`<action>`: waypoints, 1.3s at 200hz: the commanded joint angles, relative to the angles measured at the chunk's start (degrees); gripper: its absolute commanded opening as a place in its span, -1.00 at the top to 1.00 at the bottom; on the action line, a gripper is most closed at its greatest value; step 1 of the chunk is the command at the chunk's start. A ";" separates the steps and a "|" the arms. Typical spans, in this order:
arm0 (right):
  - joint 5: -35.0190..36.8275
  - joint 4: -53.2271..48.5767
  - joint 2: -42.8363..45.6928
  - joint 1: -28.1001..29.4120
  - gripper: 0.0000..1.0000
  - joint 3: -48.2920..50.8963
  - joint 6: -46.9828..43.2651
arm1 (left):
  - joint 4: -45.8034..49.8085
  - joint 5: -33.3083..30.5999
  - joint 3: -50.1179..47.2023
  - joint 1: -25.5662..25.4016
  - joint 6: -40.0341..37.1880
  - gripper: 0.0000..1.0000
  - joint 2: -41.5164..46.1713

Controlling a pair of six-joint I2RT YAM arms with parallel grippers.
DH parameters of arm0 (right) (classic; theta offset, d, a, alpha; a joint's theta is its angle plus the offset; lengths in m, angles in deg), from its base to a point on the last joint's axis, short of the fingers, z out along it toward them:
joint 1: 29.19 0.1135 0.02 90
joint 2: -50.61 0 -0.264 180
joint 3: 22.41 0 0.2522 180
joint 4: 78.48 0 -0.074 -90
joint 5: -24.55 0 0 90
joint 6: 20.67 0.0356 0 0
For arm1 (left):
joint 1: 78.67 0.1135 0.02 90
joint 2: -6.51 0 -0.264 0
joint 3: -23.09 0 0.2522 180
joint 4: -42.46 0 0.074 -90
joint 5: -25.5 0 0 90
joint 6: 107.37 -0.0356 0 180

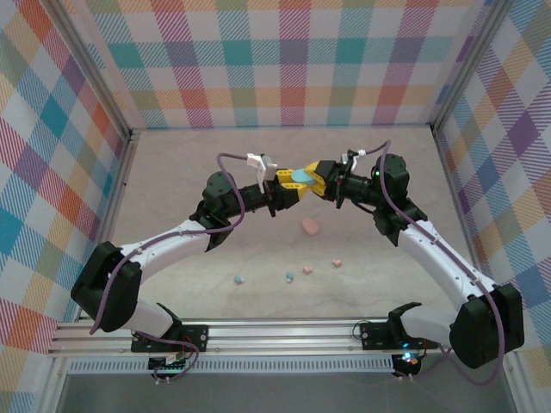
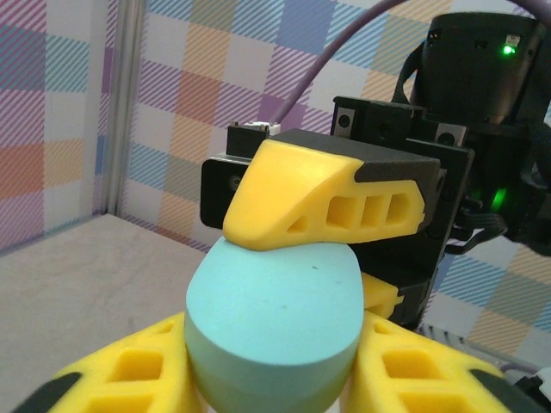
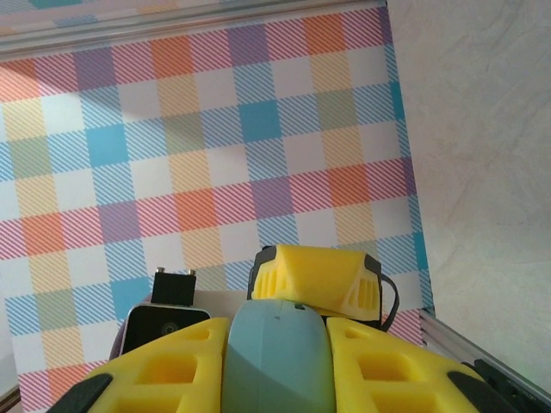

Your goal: Insert the wireless bluetooth earbuds into the charging case

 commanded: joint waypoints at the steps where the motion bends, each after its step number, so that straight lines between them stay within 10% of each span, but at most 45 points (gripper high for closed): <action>1: 0.14 1.21 0.18 0.86 0.43 -1.85 -0.03 | -1.63 3.77 1.13 -1.02 -0.31 0.49 1.54; 86: 0.54 -9.20 3.47 -1.94 -0.40 -4.50 -13.98 | 7.37 1.92 0.89 -0.94 -3.01 0.51 6.42; 172: 13.33 -41.89 15.50 2.61 -0.31 -14.29 -85.20 | 18.70 0.84 -5.51 0.69 -7.16 0.50 19.19; 260: 24.98 -50.90 9.99 16.76 -0.36 -19.89 -103.63 | 26.62 1.71 -5.89 0.65 -10.21 0.51 22.54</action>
